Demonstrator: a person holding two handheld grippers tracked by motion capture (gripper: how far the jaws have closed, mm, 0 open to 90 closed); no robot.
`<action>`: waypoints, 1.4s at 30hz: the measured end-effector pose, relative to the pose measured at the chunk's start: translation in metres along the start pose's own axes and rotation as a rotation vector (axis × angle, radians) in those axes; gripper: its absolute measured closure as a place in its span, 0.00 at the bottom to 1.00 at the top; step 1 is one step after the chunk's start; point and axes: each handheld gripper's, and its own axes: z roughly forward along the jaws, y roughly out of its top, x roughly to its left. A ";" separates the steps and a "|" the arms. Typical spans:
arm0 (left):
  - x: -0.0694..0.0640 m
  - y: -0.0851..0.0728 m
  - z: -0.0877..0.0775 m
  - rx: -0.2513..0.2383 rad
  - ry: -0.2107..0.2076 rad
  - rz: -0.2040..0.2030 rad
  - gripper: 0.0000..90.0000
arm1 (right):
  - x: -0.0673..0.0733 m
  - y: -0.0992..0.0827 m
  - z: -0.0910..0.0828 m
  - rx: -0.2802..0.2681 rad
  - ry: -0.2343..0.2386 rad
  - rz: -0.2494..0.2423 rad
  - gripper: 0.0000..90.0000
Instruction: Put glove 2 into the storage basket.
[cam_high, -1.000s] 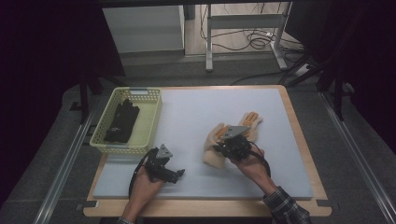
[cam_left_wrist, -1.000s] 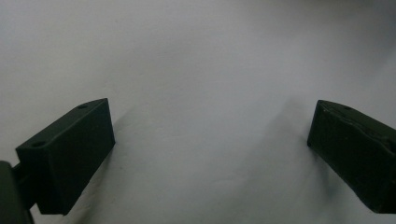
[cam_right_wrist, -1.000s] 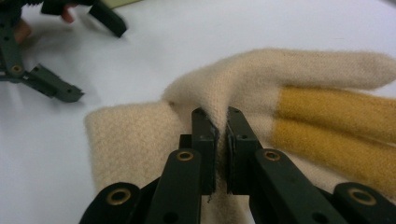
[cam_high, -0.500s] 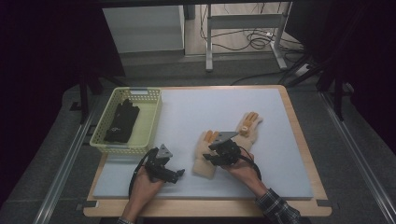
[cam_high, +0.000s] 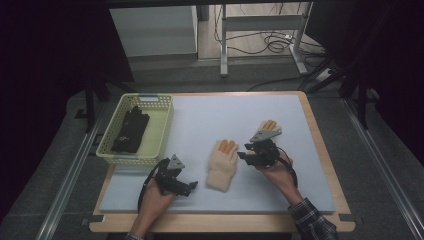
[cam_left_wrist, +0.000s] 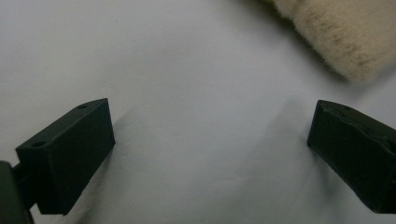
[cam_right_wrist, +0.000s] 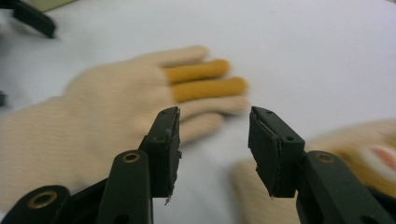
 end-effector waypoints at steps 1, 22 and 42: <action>0.000 0.000 0.000 0.000 0.000 0.000 0.01 | 0.000 0.000 0.000 0.000 0.000 0.000 0.58; 0.000 0.000 0.000 0.000 0.000 0.000 0.01 | -0.071 -0.023 -0.005 0.026 -0.175 0.114 0.47; 0.000 0.000 0.000 0.000 0.000 0.000 0.01 | -0.068 -0.027 0.015 0.044 -0.209 0.105 0.68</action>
